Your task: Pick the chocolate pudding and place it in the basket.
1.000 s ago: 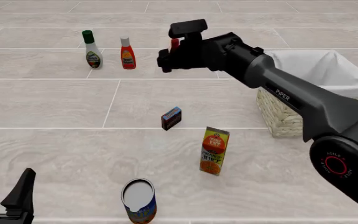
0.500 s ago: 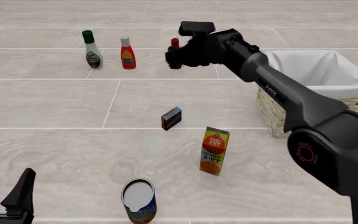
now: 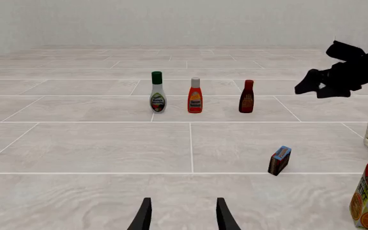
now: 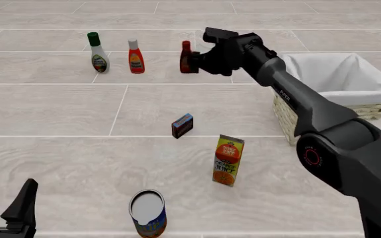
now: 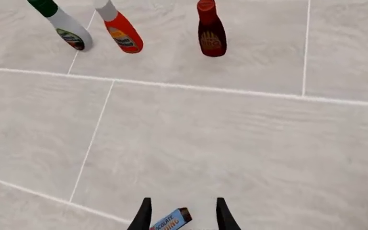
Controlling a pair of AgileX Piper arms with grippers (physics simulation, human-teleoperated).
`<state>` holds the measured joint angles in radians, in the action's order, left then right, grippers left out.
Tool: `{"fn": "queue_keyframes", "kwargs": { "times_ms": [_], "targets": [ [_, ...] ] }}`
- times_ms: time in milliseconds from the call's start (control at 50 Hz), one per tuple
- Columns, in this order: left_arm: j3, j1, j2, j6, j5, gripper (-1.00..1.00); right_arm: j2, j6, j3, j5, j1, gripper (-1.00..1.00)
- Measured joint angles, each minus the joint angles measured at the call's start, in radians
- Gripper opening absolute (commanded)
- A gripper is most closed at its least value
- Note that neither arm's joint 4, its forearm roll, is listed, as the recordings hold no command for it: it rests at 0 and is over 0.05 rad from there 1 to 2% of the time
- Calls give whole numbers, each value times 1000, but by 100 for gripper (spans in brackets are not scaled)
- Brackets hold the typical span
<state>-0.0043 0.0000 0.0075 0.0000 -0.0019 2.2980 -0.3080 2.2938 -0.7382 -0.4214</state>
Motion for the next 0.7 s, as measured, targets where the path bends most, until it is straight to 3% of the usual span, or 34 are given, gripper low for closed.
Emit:
{"fn": "queue_keyframes", "kwargs": {
  "times_ms": [700],
  "targets": [
    [0,0,0,0,0,100,98,-132,79,-77,9,100]
  ]
}}
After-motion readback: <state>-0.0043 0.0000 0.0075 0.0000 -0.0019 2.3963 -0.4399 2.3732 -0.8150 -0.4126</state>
